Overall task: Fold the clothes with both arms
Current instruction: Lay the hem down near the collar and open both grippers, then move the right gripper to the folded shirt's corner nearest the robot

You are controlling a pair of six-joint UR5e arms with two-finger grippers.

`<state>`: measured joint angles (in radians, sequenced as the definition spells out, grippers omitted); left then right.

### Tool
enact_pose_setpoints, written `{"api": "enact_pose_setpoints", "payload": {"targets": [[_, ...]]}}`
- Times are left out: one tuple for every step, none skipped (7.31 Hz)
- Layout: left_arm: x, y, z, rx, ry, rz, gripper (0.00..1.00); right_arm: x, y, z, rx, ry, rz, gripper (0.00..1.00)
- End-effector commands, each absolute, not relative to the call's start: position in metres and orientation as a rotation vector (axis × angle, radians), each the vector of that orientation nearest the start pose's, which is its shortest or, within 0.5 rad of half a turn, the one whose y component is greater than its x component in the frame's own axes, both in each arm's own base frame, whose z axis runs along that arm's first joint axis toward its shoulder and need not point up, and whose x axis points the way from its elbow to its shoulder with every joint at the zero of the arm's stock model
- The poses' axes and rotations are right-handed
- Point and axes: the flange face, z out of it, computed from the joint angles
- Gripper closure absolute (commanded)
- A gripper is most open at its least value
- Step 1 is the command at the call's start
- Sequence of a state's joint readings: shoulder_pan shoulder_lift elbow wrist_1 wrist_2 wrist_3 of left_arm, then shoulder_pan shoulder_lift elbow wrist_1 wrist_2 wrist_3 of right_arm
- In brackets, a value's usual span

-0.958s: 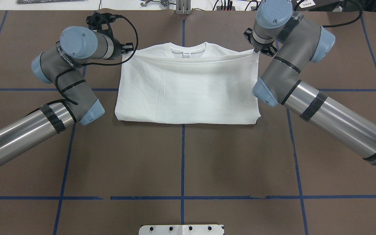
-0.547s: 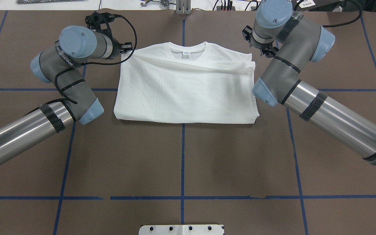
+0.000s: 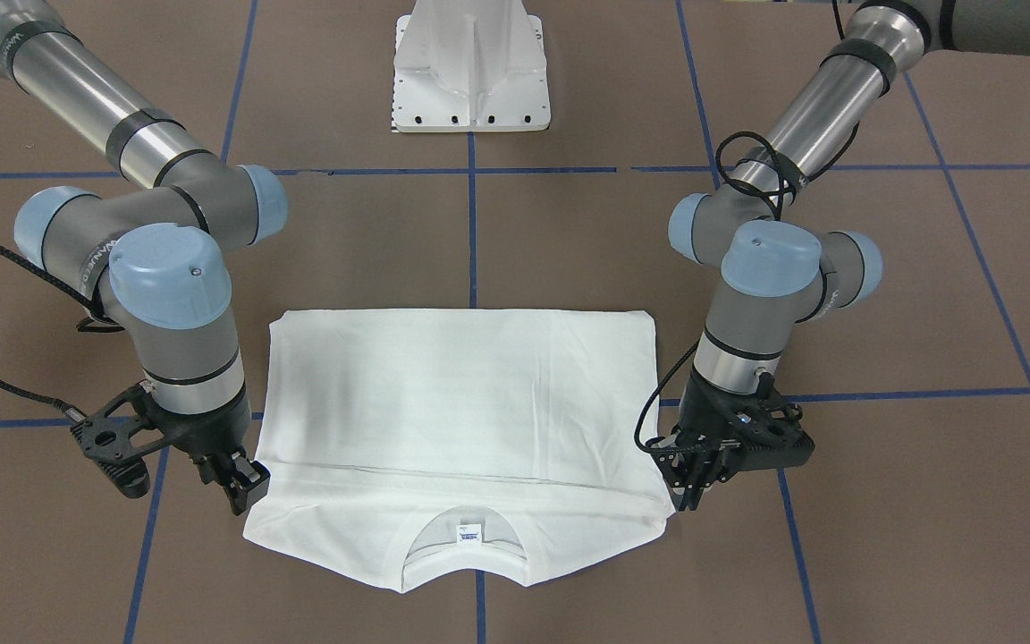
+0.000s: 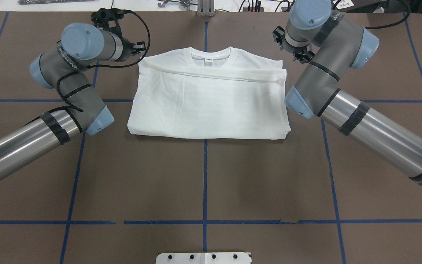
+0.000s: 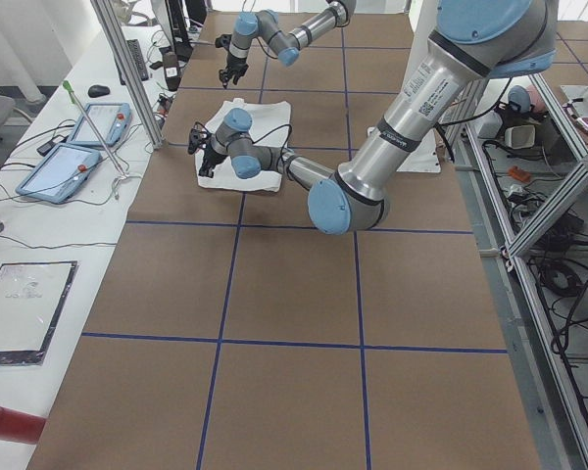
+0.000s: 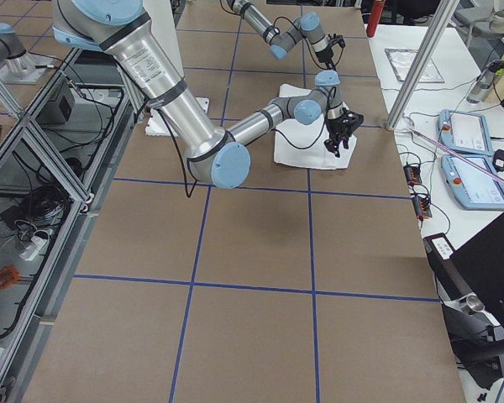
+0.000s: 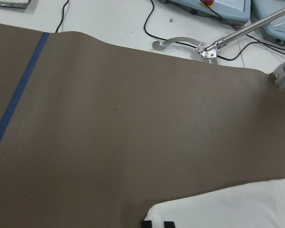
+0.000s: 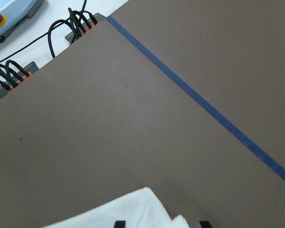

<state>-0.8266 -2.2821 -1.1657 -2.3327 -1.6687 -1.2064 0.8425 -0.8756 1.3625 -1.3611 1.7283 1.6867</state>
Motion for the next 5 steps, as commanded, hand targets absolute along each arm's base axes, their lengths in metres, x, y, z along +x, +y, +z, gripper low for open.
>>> {"api": "enact_pose_setpoints", "payload": {"targets": [[0.427,-0.658,0.310,0.515,1.003,-0.335,0.71,-0.412,-0.564,0.318,0.083,-0.809,0.866,0.36],[0.425,-0.657,0.310,0.510,1.010,-0.331,0.68,-0.419,-0.525,0.320,0.061,-0.828,0.872,0.31],[0.424,-0.656,0.308,0.512,1.014,-0.328,0.65,-0.438,-0.488,0.327,0.066,-0.826,0.896,0.27],[0.422,-0.654,0.301,0.524,1.030,-0.326,0.65,-0.442,-0.456,0.326,0.079,-0.844,0.940,0.27],[0.422,-0.654,0.301,0.525,1.030,-0.325,0.65,-0.452,-0.434,0.343,0.073,-0.825,0.963,0.23]]}}
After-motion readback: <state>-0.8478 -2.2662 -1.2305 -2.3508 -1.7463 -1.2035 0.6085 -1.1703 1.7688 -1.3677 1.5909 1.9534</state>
